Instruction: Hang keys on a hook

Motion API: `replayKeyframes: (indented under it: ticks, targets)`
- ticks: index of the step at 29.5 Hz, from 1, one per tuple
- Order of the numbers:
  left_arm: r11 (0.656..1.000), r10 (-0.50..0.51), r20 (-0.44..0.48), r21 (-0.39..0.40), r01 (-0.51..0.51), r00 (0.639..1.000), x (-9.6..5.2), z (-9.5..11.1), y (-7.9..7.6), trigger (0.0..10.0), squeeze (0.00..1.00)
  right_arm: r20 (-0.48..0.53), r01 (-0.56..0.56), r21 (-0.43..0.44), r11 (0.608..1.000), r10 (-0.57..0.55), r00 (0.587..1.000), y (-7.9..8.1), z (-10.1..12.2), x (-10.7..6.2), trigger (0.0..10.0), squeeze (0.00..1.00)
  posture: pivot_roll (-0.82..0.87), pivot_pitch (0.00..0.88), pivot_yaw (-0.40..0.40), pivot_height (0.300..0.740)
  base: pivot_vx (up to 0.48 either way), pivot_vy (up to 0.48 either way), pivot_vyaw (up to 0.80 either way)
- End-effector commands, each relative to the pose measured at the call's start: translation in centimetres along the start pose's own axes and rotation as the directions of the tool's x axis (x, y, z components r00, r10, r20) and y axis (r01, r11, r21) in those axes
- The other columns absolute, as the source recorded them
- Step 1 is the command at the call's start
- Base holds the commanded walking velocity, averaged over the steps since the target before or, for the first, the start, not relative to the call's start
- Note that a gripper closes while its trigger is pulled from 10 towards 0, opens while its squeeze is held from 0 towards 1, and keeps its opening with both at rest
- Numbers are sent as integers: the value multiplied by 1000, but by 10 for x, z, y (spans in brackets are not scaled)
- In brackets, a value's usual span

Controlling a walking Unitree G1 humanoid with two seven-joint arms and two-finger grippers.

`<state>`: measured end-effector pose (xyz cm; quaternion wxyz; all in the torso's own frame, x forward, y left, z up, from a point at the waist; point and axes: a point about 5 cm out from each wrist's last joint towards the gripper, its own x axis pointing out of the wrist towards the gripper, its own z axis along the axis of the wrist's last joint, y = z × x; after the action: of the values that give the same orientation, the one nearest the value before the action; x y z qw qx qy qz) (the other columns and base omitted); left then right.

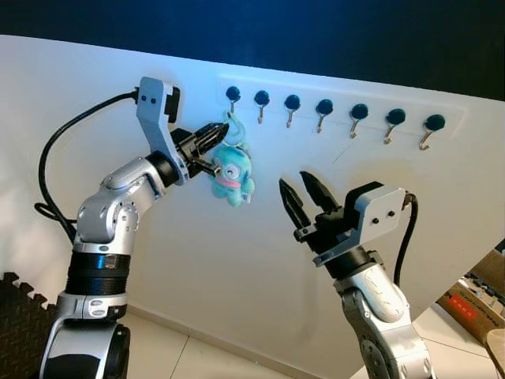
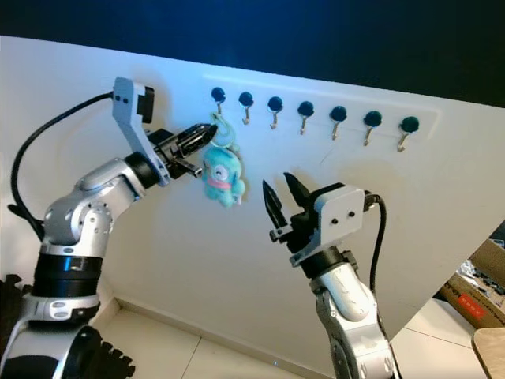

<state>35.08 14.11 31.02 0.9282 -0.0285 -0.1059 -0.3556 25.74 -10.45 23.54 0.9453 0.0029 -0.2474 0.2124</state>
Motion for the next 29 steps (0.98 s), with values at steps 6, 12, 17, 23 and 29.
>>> replayKeyframes:
  ticks: [6,12,17,23,29]
  targets:
    - [1000,5,-80,27,-3,997,-10,-6,8,10000,0,-7,-2,7,1000,2,1000,3,0,-3,10000,0,47,131,12,740,0,0,0]
    - [999,36,-59,12,-36,998,-18,-22,1,10000,863,-7,-6,9,1000,6,1000,4,0,-3,10000,0,49,136,5,740,0,0,0]
    - [999,49,11,-19,-49,999,-20,-17,-5,10000,1000,-8,-19,12,1000,19,1000,4,0,-1,10000,0,57,137,-3,740,0,0,0]
    - [996,46,115,-77,-37,992,-35,-5,-9,10000,0,-9,-22,13,1000,22,1000,5,0,-1,10000,0,53,138,2,740,0,0,0]
    - [988,34,119,-152,-16,992,-65,-23,-24,10000,0,-23,-18,12,1000,18,1000,5,-3,-5,10000,0,61,143,-1,740,0,0,0]
